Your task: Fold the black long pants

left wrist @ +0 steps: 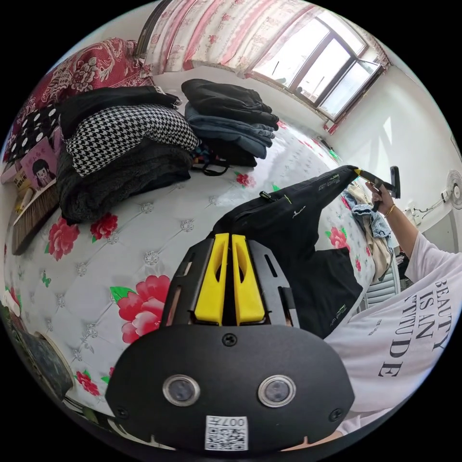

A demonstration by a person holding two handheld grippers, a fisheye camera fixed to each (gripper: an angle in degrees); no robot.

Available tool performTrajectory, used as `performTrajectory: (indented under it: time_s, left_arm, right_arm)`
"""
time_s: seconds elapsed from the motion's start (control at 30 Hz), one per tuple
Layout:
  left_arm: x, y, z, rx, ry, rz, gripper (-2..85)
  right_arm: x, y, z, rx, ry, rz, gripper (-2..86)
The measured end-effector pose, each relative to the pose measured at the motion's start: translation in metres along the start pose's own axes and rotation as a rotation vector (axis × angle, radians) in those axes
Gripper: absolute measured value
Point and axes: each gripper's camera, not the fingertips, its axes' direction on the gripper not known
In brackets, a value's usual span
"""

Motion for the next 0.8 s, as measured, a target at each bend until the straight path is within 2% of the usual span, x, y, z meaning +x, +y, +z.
performTrajectory:
  time_s: [0.1,0.23,0.37,0.47,0.57,0.7,0.8]
  left_arm:
    - [0.007,0.006,-0.008,0.012,-0.003,0.009,-0.9]
    - [0.027,0.02,-0.033,0.055,-0.029,0.054,-0.9]
    - [0.061,0.075,-0.075,0.15,-0.06,0.146,-0.9]
    - [0.097,0.142,-0.086,0.181,-0.09,0.259,-0.8]
    - [0.122,0.21,-0.065,0.105,-0.097,0.27,-0.8]
    - [0.131,0.28,0.015,-0.157,-0.125,0.24,-0.8]
    - [0.132,0.291,0.049,-0.257,-0.145,0.273,-0.9]
  right_arm:
    - [0.001,0.014,-0.005,-0.042,-0.016,0.051,-0.3]
    - [-0.021,0.029,-0.053,0.094,-0.059,0.01,-0.3]
    - [-0.048,0.081,-0.106,0.208,-0.087,-0.124,-0.3]
    - [-0.058,0.148,-0.125,0.202,-0.064,-0.172,-0.3]
    - [-0.049,0.231,-0.11,0.096,0.002,-0.07,-0.3]
    - [-0.022,0.328,-0.057,-0.112,0.032,0.177,-0.3]
    - [-0.01,0.372,-0.018,-0.231,0.026,0.31,-0.3]
